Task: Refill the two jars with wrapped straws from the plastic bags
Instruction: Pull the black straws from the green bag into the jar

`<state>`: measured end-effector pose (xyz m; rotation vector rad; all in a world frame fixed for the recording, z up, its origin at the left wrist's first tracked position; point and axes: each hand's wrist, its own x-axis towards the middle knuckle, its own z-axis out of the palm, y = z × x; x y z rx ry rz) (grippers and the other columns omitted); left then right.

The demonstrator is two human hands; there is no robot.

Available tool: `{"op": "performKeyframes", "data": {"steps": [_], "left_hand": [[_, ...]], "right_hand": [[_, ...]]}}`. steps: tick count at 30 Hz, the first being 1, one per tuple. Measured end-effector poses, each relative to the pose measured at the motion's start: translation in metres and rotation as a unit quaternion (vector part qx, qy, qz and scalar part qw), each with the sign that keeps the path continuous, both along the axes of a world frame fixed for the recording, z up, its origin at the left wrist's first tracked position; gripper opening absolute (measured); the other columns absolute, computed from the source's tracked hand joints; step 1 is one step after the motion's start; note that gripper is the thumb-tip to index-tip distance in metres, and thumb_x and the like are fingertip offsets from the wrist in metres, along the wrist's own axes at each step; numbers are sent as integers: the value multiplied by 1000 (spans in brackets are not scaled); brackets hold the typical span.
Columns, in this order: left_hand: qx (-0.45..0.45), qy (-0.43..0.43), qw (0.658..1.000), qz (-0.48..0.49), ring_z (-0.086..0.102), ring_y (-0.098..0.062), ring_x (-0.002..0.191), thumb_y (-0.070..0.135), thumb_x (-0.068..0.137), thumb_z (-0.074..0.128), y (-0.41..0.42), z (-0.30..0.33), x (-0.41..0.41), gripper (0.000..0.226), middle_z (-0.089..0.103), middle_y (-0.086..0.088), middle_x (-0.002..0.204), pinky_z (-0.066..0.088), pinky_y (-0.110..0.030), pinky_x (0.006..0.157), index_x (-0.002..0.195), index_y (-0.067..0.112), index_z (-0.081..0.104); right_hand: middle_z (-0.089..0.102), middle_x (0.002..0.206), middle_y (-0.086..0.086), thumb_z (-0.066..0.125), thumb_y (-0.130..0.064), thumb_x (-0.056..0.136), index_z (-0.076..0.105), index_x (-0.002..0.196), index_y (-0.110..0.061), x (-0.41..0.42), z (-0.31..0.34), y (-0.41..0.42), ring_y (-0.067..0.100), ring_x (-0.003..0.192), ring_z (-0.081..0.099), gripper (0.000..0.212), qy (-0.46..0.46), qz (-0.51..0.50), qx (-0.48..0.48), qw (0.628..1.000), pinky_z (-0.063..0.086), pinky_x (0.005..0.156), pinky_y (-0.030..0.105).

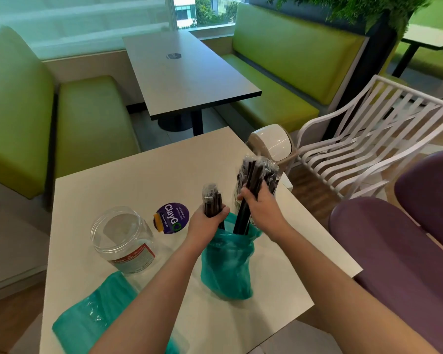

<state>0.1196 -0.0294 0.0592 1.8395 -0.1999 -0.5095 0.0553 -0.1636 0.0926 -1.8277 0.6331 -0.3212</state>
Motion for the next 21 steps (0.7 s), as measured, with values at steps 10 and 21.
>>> {"op": "performKeyframes", "data": {"steps": [10, 21], "left_hand": [[17, 11, 1000, 7, 61, -12, 93, 39, 85, 71, -2, -2, 1, 33, 67, 4, 102, 43, -28, 79, 113, 21, 66], [-2, 23, 1000, 17, 62, -10, 91, 34, 85, 72, 2, -5, 0, 27, 68, 5, 99, 43, -26, 79, 107, 20, 67]], "right_hand": [[64, 90, -9, 45, -31, 102, 44, 115, -21, 5, 84, -32, 14, 87, 63, 17, -151, -104, -92, 979, 52, 83, 43], [59, 124, 6, 59, -31, 95, 53, 132, -12, 17, 26, -21, 22, 116, 57, 42, 10, -67, -172, 983, 48, 95, 33]]}}
